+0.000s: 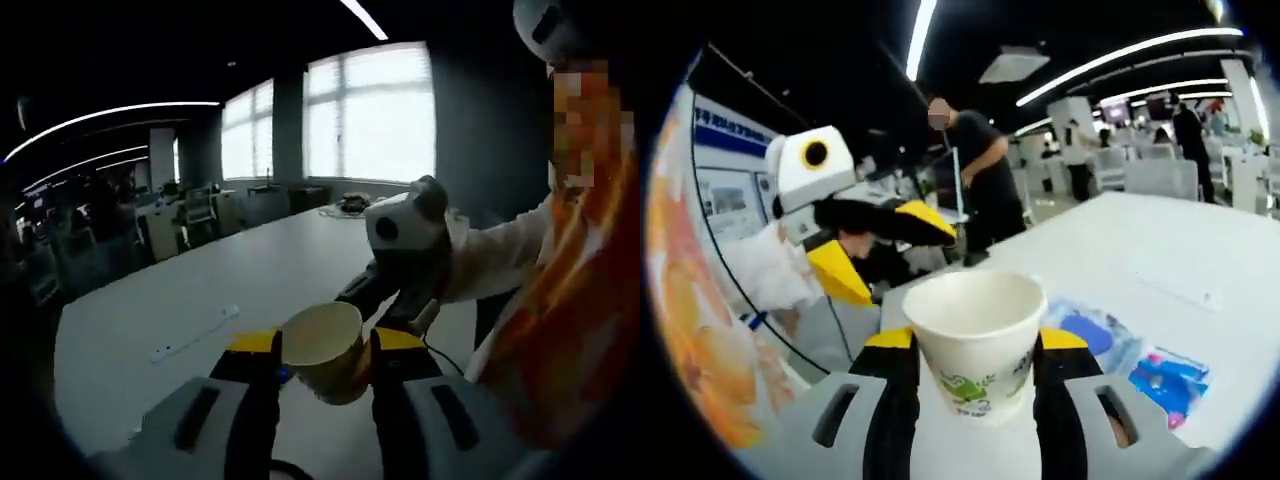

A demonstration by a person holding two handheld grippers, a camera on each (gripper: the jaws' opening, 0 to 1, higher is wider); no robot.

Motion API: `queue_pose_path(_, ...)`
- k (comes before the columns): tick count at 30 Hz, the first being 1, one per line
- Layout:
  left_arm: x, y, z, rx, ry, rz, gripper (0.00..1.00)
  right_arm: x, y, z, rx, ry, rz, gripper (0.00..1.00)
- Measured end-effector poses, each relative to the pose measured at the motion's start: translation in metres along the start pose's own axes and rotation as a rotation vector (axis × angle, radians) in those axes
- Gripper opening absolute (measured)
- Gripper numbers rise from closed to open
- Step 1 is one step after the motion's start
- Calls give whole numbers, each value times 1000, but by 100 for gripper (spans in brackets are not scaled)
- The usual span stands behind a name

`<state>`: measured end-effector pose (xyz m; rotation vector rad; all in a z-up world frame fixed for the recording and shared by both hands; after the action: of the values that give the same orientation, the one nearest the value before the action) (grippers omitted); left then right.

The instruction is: Arrange the tabletop items into an orderly group along one side of the table until the central work area is clear of visible clutter.

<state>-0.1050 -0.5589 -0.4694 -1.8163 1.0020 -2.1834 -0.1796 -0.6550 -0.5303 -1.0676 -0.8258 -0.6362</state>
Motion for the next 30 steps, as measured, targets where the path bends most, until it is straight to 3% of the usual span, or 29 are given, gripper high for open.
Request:
queue_pose_path(5, 1, 6, -5, -16, 62, 85, 12, 2, 0, 0, -40, -90, 51, 43)
queue_pose_path(9, 0, 8, -6, -38, 56, 98, 4, 5, 3, 3, -62, -198, 97, 43)
queue_pose_path(11, -1, 7, -8, -60, 62, 109, 0, 6, 4, 4, -65, -207, 92, 43)
queue_pose_path(16, -4, 2, -10, -93, 113, 170, 0, 7, 8, 7, -47, -210, 99, 43)
queue_pose_path(19, -9, 1, -11, -139, 139, 233, 0, 6, 11, 9, -54, -289, 152, 43)
queue_pose_path(21, -13, 3, -10, -160, 175, 305, 1, 8, 15, 14, -44, -314, 157, 43)
queue_pose_path(23, -13, 6, -10, -157, 211, 341, 0, 9, 17, 16, -45, -352, 176, 43)
queue_pose_path(25, -12, 8, -10, -163, 215, 361, 0, 7, 19, 16, -71, -409, 226, 42)
queue_pose_path(26, -12, 9, -10, -158, 216, 366, 0, 8, 21, 16, -70, -417, 221, 42)
queue_pose_path(30, -12, 9, -10, -137, 228, 356, 0, 6, 19, 11, -70, -375, 215, 43)
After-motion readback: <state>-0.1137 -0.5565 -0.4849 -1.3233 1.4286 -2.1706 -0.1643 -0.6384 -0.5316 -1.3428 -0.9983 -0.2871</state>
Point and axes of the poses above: the point that each gripper's makers call its tool centre point, and the gripper's own axes: y roughly forward along the fingers, z roughly to its left, x roughly out of its top, the point moved 8 cm from there along -y, roughly backward along the fingers, and after that the axes turned 12 degrees about z, right-handed, at the moved point
